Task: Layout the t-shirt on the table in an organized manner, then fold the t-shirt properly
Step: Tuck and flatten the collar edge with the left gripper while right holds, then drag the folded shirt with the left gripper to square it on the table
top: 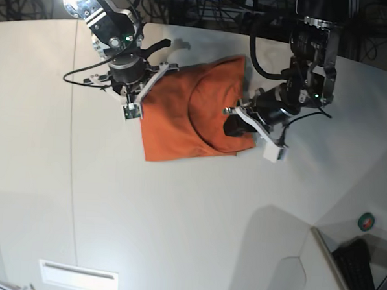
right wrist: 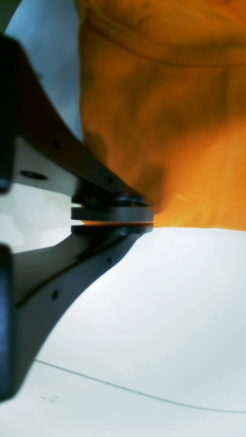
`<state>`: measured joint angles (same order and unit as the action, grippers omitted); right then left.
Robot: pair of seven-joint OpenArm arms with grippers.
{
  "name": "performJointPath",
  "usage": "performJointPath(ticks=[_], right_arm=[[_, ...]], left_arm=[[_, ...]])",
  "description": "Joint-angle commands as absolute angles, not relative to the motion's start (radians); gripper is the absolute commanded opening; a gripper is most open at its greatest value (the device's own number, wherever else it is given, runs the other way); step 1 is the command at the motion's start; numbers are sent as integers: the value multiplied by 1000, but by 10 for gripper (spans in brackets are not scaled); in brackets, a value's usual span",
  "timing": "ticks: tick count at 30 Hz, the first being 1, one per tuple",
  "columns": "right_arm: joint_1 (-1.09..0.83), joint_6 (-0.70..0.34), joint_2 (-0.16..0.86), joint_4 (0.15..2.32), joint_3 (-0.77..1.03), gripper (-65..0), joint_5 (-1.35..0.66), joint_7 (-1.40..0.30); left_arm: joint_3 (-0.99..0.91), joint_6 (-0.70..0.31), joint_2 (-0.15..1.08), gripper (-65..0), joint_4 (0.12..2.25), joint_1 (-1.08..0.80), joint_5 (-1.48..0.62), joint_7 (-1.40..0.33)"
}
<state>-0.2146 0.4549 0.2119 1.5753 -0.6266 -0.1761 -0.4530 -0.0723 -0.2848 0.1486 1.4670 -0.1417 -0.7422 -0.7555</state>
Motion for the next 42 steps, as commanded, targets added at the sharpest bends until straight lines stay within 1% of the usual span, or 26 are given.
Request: performJointPath(ticks=[1,5,6,7,8,9,10,12,13,14,16,20,28,30,31,33,34,36,37,40,42], right_arm=[[-209,458,214,1590,-624,-650,-160,-432],[-211,458,243,1590,-624,-650,-163,-432],[-211,458,246,1590,-624,-650,-163,-432],[-211,458,246,1590,-624,-650,-163,-433],[-211,458,246,1589,-624,-650,-163,-433],[-213,458,248,1589,-624,-650,-163,-433],[-217,458,248,1589,-624,-650,-163,-433],[-220,458,248,1589,-624,-650,-160,-447],[-220,458,248,1589,-624,-650,-160,-460],[-220,458,246,1589,-624,-650,-160,-470],[-222,458,246,1589,-624,-650,-160,-473],[-225,458,246,1589,-624,-650,-160,-473],[-229,458,246,1589,-624,-650,-160,-473],[-239,458,246,1589,-622,-650,-160,-473],[-239,458,246,1590,-622,-650,-160,-473],[-242,458,248,1590,-622,-650,-160,-472],[-248,458,251,1590,-619,-650,-160,-472],[-265,458,259,1596,-565,-650,-163,-469],[-274,458,257,1598,-538,-650,-162,-469],[-282,458,257,1598,-456,-650,-163,-469],[-285,458,262,1598,-414,-650,-163,-469]], left_arm=[[-85,-289,165,-650,1494,-159,-785,-757],[-91,-292,200,-650,1503,-217,-837,-754],[-91,-292,203,-597,1495,-226,-835,-753],[-93,-294,206,-492,1484,-229,-831,-753],[-93,-295,206,-403,1472,-236,-834,-753],[-93,-311,206,-298,1458,-239,-834,-753],[-93,-344,206,-207,1442,-240,-834,-751],[-94,-423,203,-76,1409,-240,-834,-751],[-94,-461,202,-30,1389,-237,-834,-750],[-94,-487,200,0,1369,-232,-834,-750],[-94,-506,199,0,1331,-228,-832,-727],[-82,-504,185,0,1260,-216,-832,-651],[-81,-504,139,0,1164,-177,-809,-647],[-81,-504,134,-69,1155,-159,-753,-648],[-81,-504,127,-128,1144,-150,-722,-650],[-82,-504,113,-288,1122,-137,-657,-651],[-82,-504,111,-382,1115,-125,-636,-653],[-81,-504,110,-604,1102,-104,-602,-670],[-81,-504,111,-650,1102,-94,-593,-690],[-79,-504,119,-650,1110,-38,-565,-774],[-28,-507,140,-650,1113,27,-506,-849]])
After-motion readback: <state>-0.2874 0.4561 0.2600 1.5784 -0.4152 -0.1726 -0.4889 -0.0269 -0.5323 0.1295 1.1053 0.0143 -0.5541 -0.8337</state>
